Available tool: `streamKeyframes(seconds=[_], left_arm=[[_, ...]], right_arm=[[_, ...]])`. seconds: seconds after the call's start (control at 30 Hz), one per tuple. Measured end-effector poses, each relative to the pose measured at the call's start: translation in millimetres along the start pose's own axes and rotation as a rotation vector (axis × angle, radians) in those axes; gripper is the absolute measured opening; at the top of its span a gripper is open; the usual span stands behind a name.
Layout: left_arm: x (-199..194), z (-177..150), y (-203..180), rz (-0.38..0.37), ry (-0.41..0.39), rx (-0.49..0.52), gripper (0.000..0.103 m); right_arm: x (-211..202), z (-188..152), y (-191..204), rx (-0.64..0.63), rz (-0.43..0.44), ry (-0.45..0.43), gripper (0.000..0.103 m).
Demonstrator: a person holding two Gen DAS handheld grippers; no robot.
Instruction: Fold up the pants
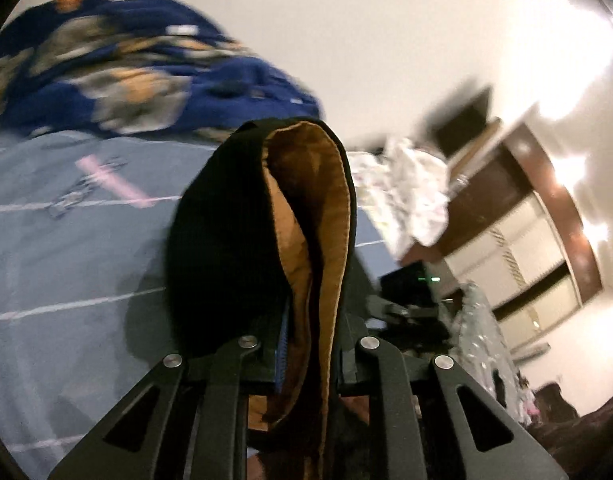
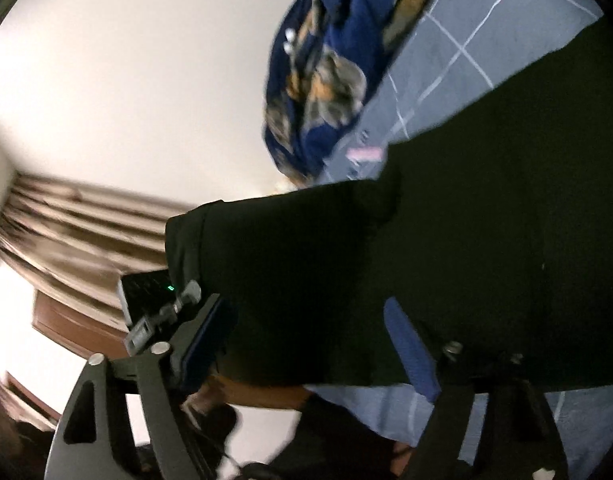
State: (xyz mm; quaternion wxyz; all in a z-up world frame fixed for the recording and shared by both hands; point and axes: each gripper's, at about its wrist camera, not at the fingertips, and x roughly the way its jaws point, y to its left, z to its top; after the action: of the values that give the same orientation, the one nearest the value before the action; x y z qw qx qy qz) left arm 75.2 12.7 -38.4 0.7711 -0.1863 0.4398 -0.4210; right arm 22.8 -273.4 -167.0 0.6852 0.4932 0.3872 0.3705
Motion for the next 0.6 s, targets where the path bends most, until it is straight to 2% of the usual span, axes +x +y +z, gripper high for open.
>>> streamKeyframes(seconds=[0.17, 0.3, 0.4, 0.5, 0.53, 0.6], left_arm=[[63, 12, -14, -0.036, 0.02, 0.022, 0.02], [105, 9, -3, -0.093, 0.08, -0.031, 0.027], [123, 7, -1, -0.117, 0.115, -0.04, 0.03], [124, 8, -3, -0.095, 0.101, -0.017, 0.033], [123, 9, -2, -0.093, 0.094, -0.017, 0.035], [115, 10, 2, -0.084, 0.082, -0.025, 0.042]], right_arm=[[-21, 11, -10, 0.075, 0.094, -0.065, 0.088], [-36, 14, -28, 0.144, 0.137, -0.098, 0.091], [-39, 15, -39, 0.179, 0.138, -0.102, 0.091], [-37, 16, -44, 0.198, 0.146, -0.096, 0.093], [-41, 14, -45, 0.199, 0.114, -0.095, 0.102], [-41, 14, -51, 0.207, 0.054, -0.1, 0.102]])
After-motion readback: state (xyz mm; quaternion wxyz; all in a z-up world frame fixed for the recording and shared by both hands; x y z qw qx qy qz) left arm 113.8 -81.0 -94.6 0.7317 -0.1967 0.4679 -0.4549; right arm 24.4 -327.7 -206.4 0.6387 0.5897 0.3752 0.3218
